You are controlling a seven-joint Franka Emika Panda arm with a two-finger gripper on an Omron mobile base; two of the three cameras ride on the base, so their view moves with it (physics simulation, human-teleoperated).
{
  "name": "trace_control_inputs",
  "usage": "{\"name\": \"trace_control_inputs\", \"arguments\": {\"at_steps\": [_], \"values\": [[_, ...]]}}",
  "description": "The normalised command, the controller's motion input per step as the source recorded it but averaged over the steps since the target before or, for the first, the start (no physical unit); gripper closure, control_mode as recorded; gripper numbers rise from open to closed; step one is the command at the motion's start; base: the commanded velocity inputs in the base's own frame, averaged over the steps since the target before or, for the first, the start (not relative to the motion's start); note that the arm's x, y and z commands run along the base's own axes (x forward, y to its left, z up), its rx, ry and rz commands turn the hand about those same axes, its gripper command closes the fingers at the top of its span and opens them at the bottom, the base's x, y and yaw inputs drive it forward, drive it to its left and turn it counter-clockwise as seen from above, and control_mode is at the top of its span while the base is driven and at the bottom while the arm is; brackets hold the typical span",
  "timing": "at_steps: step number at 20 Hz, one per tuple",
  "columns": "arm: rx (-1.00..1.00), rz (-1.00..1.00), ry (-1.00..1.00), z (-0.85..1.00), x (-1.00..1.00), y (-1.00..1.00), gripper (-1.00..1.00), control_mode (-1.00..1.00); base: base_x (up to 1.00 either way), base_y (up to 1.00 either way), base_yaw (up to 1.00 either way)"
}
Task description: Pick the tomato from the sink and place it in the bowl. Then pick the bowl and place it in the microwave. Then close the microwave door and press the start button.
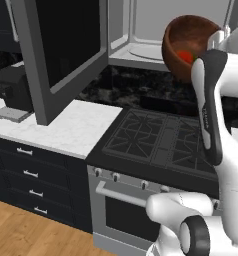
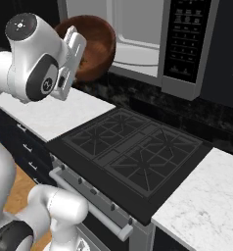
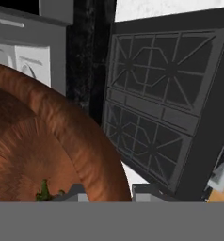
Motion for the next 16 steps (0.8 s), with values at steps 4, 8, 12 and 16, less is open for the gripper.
{"name": "trace_control_inputs", "arguments": {"at_steps": [4,8,12,16], "values": [[0.00,-0.11,0.00,0.00,0.74,-0.01,1.00,-1.00,0.00,0.00,0.00],[0.01,-0.01,0.01,0.07,0.76,-0.13,1.00,-1.00,0.00,0.00,0.00],[0.02,0.00,0.04,0.19,0.69,-0.17,1.00,-1.00,0.00,0.00,0.00],[0.04,0.00,0.05,0.14,0.66,-0.27,1.00,-1.00,0.00,0.00,0.00]]}}
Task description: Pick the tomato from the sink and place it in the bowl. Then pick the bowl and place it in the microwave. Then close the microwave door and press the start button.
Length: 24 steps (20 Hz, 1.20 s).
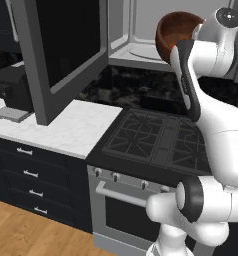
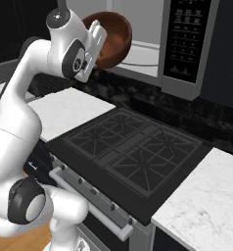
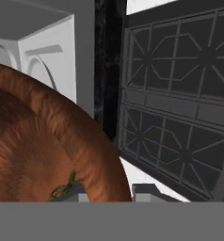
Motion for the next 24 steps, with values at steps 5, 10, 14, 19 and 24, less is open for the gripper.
{"name": "trace_control_inputs", "arguments": {"at_steps": [5,10,14,19,24], "values": [[0.03,0.00,0.05,0.06,0.69,-0.21,1.00,-1.00,0.00,0.00,0.00],[0.00,0.00,0.02,0.00,0.70,-0.10,1.00,-1.00,0.00,0.00,0.00],[0.00,0.01,0.00,-0.12,0.66,-0.07,1.00,-1.00,0.00,0.00,0.00],[0.00,0.03,0.00,-0.31,0.58,-0.06,1.00,-1.00,0.00,0.00,0.00],[0.04,0.06,0.00,-0.24,0.47,-0.22,1.00,-1.00,0.00,0.00,0.00]]}}
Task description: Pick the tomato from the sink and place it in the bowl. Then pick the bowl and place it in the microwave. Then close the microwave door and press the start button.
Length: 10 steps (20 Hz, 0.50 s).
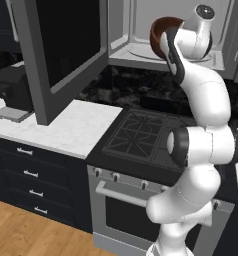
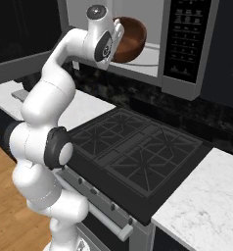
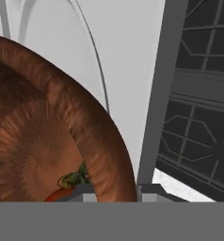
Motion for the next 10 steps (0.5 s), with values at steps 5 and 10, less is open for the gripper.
{"name": "trace_control_inputs", "arguments": {"at_steps": [5,10], "values": [[0.06,0.00,0.00,0.01,0.45,-0.19,1.00,-1.00,0.00,0.00,0.00],[0.00,0.00,-0.06,-0.28,0.34,-0.01,1.00,-1.00,0.00,0.00,0.00]]}}
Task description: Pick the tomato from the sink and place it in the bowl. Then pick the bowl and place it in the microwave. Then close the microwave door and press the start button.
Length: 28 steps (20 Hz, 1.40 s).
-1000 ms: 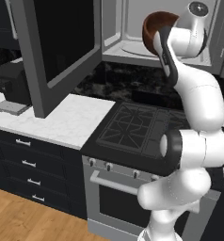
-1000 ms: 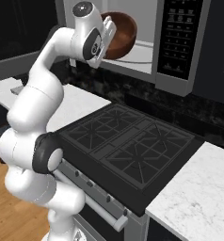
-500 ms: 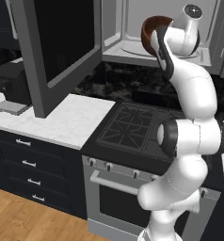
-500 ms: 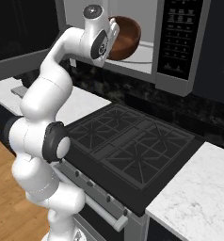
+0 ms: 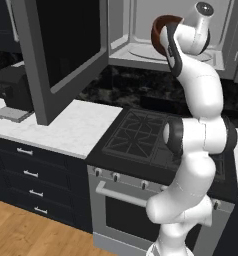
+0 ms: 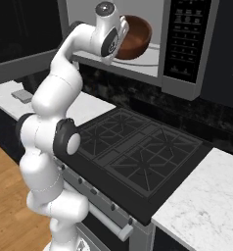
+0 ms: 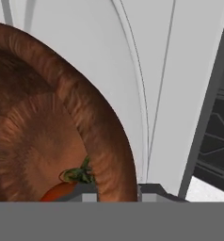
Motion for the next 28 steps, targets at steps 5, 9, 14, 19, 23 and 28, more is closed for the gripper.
{"name": "trace_control_inputs", "arguments": {"at_steps": [5,9,14,19,23,28], "values": [[0.00,0.00,-0.15,-0.48,0.16,0.00,-1.00,-1.00,0.00,0.00,0.00],[0.00,0.00,-0.13,0.00,0.01,0.00,-1.00,-1.00,0.00,0.00,0.00],[0.00,0.00,-0.19,0.00,0.00,0.03,-1.00,-1.00,0.00,0.00,0.00],[0.00,0.00,-0.26,0.04,-0.02,0.05,-1.00,-1.00,0.00,0.00,0.00],[0.00,0.01,-0.28,0.32,0.00,0.09,-1.00,-1.00,0.00,0.00,0.00],[0.00,0.00,-0.08,0.39,-0.19,0.05,-1.00,-1.00,0.00,0.00,0.00]]}}
